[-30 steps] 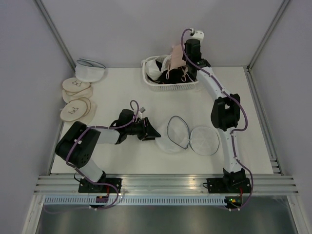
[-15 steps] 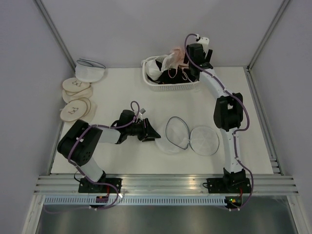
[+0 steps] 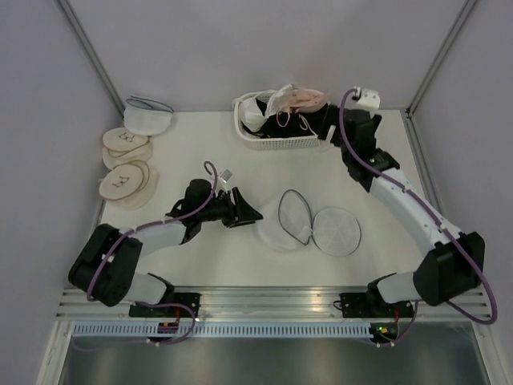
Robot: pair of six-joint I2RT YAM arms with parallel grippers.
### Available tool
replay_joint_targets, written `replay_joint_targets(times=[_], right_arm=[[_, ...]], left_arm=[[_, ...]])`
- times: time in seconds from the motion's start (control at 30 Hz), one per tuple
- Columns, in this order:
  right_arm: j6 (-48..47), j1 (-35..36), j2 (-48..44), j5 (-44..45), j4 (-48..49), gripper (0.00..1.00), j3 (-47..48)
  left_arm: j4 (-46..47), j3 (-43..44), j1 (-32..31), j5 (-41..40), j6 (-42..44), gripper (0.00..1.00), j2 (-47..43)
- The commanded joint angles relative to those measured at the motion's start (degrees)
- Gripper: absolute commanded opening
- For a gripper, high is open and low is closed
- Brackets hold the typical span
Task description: Unzip the laundry bag and remove the bra
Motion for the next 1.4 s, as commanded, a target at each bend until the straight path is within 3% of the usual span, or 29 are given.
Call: replay_joint_targets(times=[0.0,0.1,0.17,0.4,0.57,0.7,0.8,0.93,1.1,1.27,1.3,1.37], right_arm=[[1.49,3.76,-8.58,-8.21,-1.11,0.98,-13.78],[3.34,7.27,-18.42,-9.44,-4.53,0.98,-21.35],[5.00,10.26,-25.80,-8.57,-8.38,0.98,-25.14],[9.57,11.94,-46.37,-6.47,-20.88,0.98,-30.77],[20.63,11.94,-48.15,2.75,-31.34,0.98,-33.22],[40.88,12.03,-46.32,9.79,-37.66,0.98,-38.50],[47.87,11.94,-44.56,14.18,-40.57,0.98,-41.66],[56.06,12.03,-43.58,16.04,-39.63,0.98,-45.88],[57.30,12.03,-43.41,9.99,-31.19,0.95,-53.07],[57.66,11.94,-41.83,7.60,-25.55,0.85,-57.48],[57.22,11.94,-41.91,6.99,-23.90,0.80,-57.93],[56.95,11.94,-42.70,6.55,-22.57,0.59,-58.98]], left_arm=[[-1.70,-1.30,0.09,-3.01,2.66,0.70,-6.95],[-6.71,-1.74,-0.09,-5.91,4.59,0.92,-15.03],[-10.48,-1.49,-0.35,-7.76,6.17,1.00,-20.72],[-19.29,-2.36,-0.79,-10.14,7.59,1.00,-32.97],[-21.74,-4.64,-0.79,-10.84,5.31,1.00,-38.59],[-26.03,-5.09,-0.79,-13.46,5.04,1.00,-44.83],[-28.95,-4.47,-0.79,-14.35,4.95,1.00,-47.30],[-32.02,-3.33,-0.79,-15.41,4.77,1.00,-49.94],[-33.26,-3.50,-0.79,-16.55,4.51,1.00,-49.77],[-33.88,-3.68,-0.79,-17.08,4.51,1.00,-49.42],[-33.88,-3.77,-0.79,-17.60,4.51,1.00,-49.42],[-33.79,-3.86,-0.79,-17.87,4.60,1.00,-48.98]])
